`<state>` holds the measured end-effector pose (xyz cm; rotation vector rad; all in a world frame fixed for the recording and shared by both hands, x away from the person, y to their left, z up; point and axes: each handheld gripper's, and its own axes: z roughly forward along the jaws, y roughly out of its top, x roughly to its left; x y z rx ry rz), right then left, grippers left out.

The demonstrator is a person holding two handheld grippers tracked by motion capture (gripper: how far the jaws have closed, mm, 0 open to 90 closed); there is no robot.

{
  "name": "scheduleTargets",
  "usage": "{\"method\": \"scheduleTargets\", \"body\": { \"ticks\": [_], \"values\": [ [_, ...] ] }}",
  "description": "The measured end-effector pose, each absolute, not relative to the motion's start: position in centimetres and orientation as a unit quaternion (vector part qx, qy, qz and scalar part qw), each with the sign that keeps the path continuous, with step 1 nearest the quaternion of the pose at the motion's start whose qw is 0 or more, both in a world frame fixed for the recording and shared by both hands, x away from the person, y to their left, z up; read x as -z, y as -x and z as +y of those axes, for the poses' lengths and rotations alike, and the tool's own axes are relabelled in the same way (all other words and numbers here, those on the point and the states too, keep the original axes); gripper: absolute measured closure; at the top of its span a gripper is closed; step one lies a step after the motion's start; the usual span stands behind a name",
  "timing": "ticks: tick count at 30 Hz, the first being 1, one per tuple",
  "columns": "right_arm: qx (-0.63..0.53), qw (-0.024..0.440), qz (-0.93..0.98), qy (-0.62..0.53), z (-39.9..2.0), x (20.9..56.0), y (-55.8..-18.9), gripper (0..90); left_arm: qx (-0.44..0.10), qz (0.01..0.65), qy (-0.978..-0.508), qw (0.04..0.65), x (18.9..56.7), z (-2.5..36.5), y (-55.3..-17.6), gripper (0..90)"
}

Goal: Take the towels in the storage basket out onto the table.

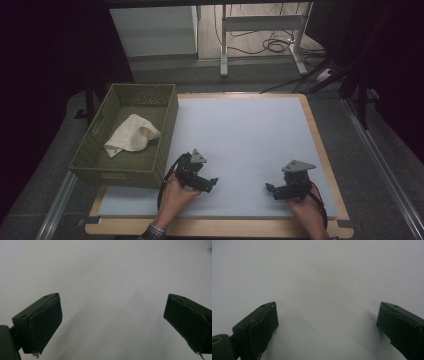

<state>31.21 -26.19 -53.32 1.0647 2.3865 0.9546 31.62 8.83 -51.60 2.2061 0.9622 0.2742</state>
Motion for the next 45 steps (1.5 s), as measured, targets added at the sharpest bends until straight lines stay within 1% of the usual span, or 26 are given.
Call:
{"method": "scheduleTargets", "body": {
  "ticks": [14,33,45],
  "values": [
    [-0.338,0.179,0.844,-0.377,-26.2,53.3,-31.2,3.7,-0.082,0.369,-0.850,0.367,49.2,8.7,-33.0,2.0],
    [-0.338,0.179,0.844,-0.376,-26.2,53.3,-31.2,3.7,-0.096,0.353,-0.862,0.351,44.8,8.8,-35.7,2.1],
    [-0.339,0.180,0.844,-0.376,-26.2,53.4,-31.2,3.7,-0.108,0.357,-0.864,0.339,42.3,10.3,-37.4,3.2]
  ]
}}
